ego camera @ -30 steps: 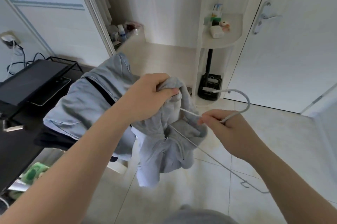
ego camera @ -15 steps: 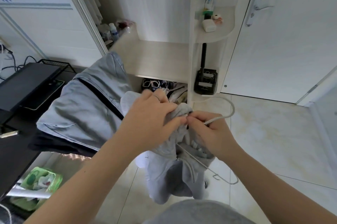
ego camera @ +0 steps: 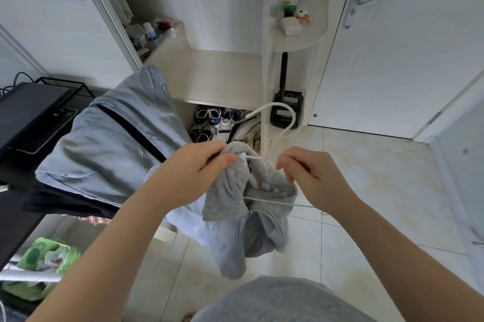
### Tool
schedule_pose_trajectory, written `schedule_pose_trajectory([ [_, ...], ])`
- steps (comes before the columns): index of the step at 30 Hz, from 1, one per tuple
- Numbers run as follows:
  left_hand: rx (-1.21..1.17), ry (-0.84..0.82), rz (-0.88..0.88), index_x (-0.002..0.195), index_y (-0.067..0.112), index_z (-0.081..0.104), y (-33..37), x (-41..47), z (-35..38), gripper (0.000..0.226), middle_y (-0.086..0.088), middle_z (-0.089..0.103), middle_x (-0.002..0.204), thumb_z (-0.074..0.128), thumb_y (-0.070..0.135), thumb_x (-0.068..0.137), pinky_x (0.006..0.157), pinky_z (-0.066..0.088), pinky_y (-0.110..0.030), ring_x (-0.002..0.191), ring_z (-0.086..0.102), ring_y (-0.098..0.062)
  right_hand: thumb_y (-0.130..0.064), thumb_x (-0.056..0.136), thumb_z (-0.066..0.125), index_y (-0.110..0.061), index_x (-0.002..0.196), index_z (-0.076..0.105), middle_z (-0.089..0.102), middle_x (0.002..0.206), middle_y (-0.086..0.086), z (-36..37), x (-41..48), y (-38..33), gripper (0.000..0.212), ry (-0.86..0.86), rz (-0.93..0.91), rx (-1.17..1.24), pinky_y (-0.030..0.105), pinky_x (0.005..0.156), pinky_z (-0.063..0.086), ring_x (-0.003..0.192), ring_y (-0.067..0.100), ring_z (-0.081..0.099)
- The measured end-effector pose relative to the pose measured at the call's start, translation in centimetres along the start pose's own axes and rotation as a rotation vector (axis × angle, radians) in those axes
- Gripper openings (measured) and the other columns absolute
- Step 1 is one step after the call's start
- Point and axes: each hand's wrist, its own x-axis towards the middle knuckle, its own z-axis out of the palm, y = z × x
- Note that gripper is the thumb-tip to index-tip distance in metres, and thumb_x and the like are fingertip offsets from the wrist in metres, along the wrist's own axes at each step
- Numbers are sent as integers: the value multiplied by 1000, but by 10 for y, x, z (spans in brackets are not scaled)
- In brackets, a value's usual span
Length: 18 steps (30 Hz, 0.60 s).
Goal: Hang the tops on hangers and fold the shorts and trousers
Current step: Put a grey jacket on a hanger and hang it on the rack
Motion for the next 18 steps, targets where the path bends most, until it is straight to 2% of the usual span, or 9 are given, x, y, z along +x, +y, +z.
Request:
schedule_pose_trajectory([
  [2,20,-6,-3,71,27,47,6,-3,4,34,-2,50,64,46,45,100,57,37,-31,58,47,-15,-35,94,46,-26,76,59,56,61,7,1,-4,2,23,7,-8,9,24,51,34,51,19,44],
  [4,53,5,20,68,32,39,18,-3,10,35,5,46,59,47,39,102,55,35,-26,58,46,-11,-34,94,44,-20,76,58,56,63,3,7,-4,-1,27,-7,-48,-11,15,52,30,50,9,42],
  [6,49,35,52,68,33,37,26,-1,18,38,10,43,56,49,31,104,55,32,-19,57,45,-8,-31,97,45,-15,78,60,55,64,-3,12,-1,-4,29,-33,-111,-57,14,52,31,51,7,45],
  [11,-37,70,17,68,27,42,23,-3,23,36,11,44,56,53,26,102,57,33,-16,56,44,-6,-34,96,51,-17,83,69,62,66,-8,12,6,-6,28,-19,-138,-108,25,60,45,61,10,56],
  [13,-49,105,-23,69,22,46,18,-6,23,34,5,47,57,52,28,102,56,35,-16,56,44,-8,-28,95,55,-14,92,71,67,83,-6,11,3,-3,21,96,-218,-185,32,77,49,82,8,59],
  [15,-52,194,-85,75,13,53,11,-8,20,33,-3,54,61,51,30,102,55,37,-21,57,47,-12,-18,93,58,-7,99,70,67,101,-1,11,-5,5,18,300,-299,-273,39,92,45,100,17,59],
  [17,-64,312,-139,79,10,58,6,-12,13,33,-1,58,64,51,32,102,56,38,-23,61,51,-15,-11,91,56,-4,98,68,65,103,1,12,-19,15,16,415,-307,-291,40,89,46,100,22,59],
  [18,-83,367,-157,77,13,58,5,-14,9,32,4,57,63,51,32,102,54,38,-21,60,50,-13,-11,91,55,-4,99,67,66,100,1,14,-25,20,15,389,-281,-254,39,85,49,96,21,60],
])
